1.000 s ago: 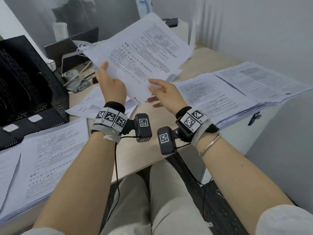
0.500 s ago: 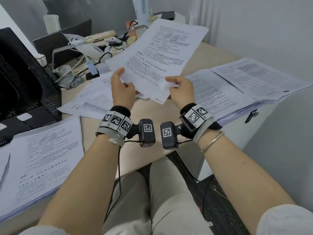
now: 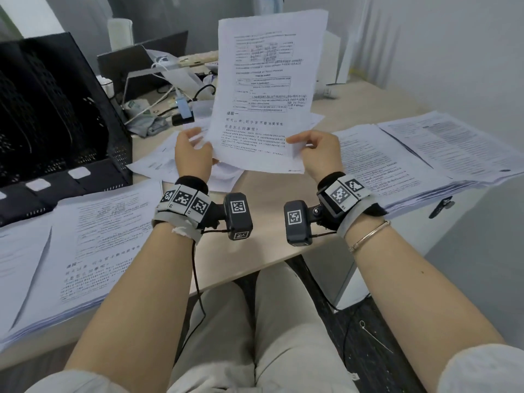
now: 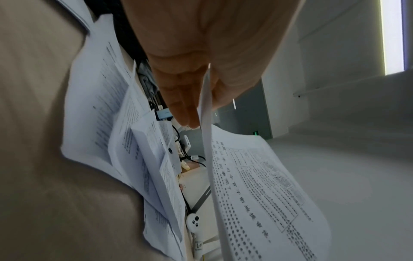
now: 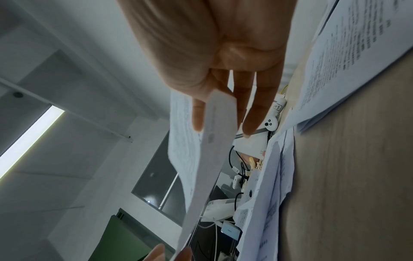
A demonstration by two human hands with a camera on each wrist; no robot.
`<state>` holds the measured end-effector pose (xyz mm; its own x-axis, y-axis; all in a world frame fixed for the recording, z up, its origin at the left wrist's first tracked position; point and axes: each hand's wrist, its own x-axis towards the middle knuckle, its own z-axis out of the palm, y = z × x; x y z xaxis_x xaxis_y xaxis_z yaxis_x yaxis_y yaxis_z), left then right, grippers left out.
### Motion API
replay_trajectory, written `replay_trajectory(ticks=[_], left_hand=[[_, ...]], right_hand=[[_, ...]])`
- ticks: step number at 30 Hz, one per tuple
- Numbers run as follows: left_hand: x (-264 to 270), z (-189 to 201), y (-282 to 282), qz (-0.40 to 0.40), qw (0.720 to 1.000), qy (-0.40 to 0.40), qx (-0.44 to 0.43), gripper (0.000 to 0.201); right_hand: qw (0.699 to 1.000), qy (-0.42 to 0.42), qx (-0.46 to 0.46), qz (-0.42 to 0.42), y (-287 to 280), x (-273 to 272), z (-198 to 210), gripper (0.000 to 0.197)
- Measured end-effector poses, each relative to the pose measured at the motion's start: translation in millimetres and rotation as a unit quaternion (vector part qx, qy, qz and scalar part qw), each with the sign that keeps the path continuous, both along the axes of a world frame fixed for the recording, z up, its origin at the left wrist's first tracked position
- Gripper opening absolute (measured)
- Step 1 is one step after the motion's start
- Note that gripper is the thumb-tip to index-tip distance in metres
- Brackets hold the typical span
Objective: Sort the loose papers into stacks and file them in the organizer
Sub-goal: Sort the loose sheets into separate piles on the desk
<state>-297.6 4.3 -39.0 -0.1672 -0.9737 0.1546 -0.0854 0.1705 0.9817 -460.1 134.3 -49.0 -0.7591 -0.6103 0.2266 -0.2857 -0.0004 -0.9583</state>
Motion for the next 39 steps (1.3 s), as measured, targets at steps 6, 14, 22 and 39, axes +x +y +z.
replay_trajectory(ticks=[6,14,22,39], left_hand=[[36,-1,0,-0.013,0.994,-0.092,-0.052,0.034],[77,0,6,-0.055,0.982,-0.166,-0.075,0.051],[133,6,3,-0.021,0.979,-0.187,-0.074,0.056],[275,30,-24,0.207,0.966,-0.135,-0.082,0.061]], right_hand=[[1.000,-0.007,0.015,-0.011,-12,13,-2,0.057],[0.999,-0.004,0.031,-0.016,-37,36,-2,0.054],[0.999,-0.012,0.017,0.037,-66,84,11,0.055],[0.954,0.008,-0.002,0.299,-118,206,35,0.043]])
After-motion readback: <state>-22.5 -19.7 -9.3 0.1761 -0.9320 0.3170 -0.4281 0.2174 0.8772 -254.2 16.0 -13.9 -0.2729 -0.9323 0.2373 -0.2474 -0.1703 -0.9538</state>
